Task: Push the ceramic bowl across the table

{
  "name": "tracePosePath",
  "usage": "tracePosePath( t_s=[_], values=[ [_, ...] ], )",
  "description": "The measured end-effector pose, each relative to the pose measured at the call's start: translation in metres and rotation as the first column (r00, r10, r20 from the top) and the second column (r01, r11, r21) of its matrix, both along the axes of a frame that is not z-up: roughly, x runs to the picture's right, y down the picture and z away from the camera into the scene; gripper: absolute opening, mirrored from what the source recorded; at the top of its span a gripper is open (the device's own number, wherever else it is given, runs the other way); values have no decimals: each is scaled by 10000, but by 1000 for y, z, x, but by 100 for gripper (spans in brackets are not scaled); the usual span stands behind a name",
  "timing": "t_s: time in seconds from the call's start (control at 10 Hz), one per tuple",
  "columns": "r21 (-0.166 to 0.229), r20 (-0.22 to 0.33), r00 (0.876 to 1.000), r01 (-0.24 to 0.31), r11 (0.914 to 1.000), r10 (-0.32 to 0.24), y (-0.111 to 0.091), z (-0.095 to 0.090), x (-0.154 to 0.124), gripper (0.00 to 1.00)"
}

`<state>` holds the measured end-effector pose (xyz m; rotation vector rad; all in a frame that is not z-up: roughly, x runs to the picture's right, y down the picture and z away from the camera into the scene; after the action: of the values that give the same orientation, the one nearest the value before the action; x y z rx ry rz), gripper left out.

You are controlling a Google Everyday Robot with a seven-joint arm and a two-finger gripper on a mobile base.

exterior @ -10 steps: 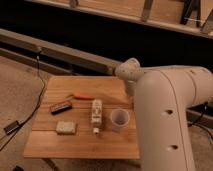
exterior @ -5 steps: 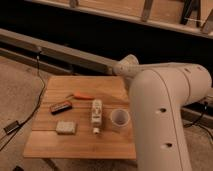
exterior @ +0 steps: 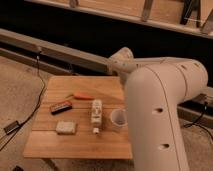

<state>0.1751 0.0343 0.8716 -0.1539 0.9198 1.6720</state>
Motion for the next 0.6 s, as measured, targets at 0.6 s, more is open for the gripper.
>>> tracePosePath(
  t_s=[0.6],
  values=[
    [-249,-160,9996,-245,9994,241,20,32,26,65]
  ],
)
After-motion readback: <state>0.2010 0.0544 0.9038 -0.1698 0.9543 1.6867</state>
